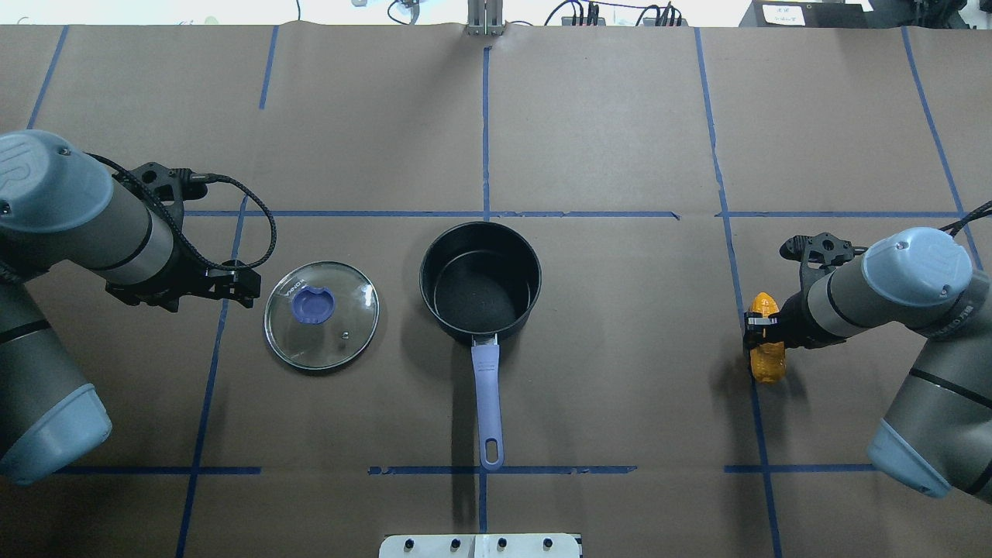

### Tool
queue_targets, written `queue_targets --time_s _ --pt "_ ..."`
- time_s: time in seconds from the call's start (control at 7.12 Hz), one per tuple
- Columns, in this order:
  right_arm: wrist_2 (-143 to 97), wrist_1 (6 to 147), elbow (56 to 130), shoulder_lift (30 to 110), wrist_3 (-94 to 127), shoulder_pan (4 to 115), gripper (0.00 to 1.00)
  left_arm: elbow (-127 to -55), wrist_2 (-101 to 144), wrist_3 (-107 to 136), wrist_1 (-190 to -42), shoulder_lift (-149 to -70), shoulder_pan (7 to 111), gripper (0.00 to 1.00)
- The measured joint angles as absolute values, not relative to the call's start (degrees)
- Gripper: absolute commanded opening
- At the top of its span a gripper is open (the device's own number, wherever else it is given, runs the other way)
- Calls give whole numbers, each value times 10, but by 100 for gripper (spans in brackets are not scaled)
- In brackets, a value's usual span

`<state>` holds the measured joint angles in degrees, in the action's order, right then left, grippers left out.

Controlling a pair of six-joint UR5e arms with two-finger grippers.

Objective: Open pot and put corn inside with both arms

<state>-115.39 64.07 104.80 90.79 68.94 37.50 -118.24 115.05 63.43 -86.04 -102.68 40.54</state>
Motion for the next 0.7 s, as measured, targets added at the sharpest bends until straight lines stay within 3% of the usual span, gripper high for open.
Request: queue_targets --time_s 0.28,0.42,0.7 --pt "-1156 652 1101 903 694 375 0 -1188 1150 634 -860 -1026 411 100" --pt "-1157 681 1130 864 717 372 1 -1191 1151 634 -860 -1025 417 100" --pt "-1151 792 1122 696 802 349 2 -1205 1152 633 -860 -1007 427 100"
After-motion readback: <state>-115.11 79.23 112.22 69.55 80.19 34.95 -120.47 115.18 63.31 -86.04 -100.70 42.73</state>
